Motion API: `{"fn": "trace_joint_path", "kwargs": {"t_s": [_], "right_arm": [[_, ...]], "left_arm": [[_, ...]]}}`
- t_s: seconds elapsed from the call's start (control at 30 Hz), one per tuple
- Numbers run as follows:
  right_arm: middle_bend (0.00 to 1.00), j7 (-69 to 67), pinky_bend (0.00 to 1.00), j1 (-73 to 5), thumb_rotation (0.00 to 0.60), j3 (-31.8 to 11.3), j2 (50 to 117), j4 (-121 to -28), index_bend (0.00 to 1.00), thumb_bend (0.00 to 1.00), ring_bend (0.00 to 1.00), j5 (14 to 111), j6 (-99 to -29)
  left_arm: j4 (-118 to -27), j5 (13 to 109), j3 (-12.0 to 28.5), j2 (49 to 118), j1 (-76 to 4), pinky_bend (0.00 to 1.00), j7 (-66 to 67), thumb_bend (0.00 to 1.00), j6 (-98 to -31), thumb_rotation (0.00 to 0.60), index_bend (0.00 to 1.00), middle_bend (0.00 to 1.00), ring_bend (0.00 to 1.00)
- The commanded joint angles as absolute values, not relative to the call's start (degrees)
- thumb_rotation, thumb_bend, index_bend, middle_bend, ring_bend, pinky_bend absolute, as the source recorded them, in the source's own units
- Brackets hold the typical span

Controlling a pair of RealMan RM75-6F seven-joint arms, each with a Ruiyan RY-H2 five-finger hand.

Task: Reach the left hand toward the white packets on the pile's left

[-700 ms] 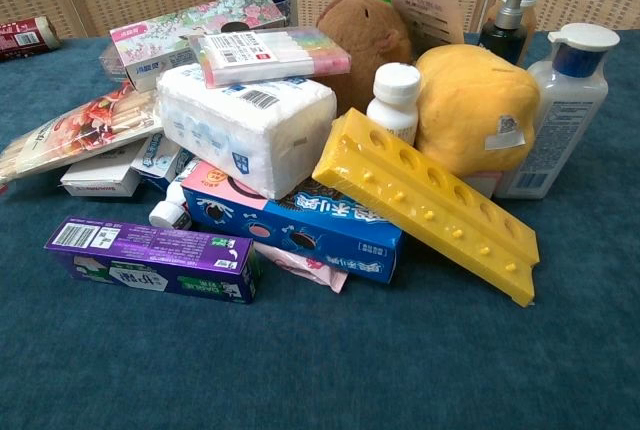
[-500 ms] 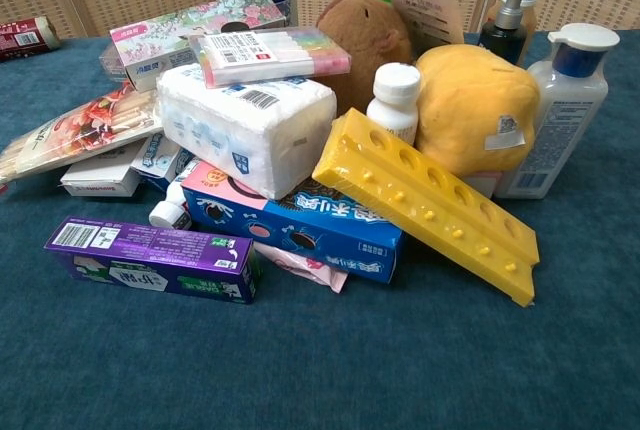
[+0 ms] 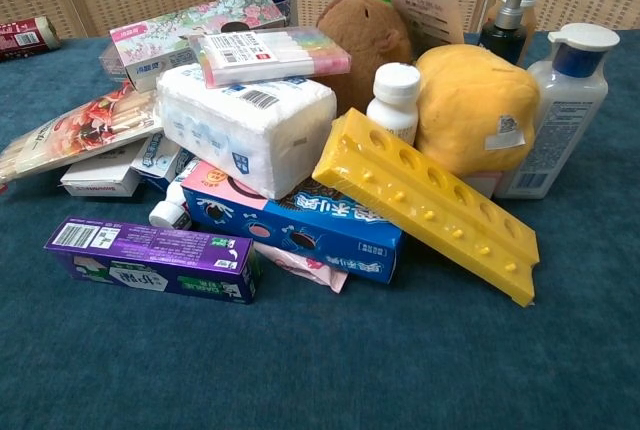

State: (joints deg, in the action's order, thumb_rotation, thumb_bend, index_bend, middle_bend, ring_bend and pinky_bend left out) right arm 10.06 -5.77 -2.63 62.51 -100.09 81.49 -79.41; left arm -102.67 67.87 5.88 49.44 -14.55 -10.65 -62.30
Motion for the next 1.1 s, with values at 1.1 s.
{"fn": "trace_joint_path", "kwargs": {"t_s": [1.1], "right_arm": [[0.0,5.6,0.0,-5.6,0.544,-3.3,60.1,-101.2,0.0,0.0,0.0,80.5,-79.2]], "left_arm": [[-90.3,36.6,7.7,73.3,-39.6,0.01,14.2,0.0,-48.7,0.6,0.02,0.01,0.01]]}}
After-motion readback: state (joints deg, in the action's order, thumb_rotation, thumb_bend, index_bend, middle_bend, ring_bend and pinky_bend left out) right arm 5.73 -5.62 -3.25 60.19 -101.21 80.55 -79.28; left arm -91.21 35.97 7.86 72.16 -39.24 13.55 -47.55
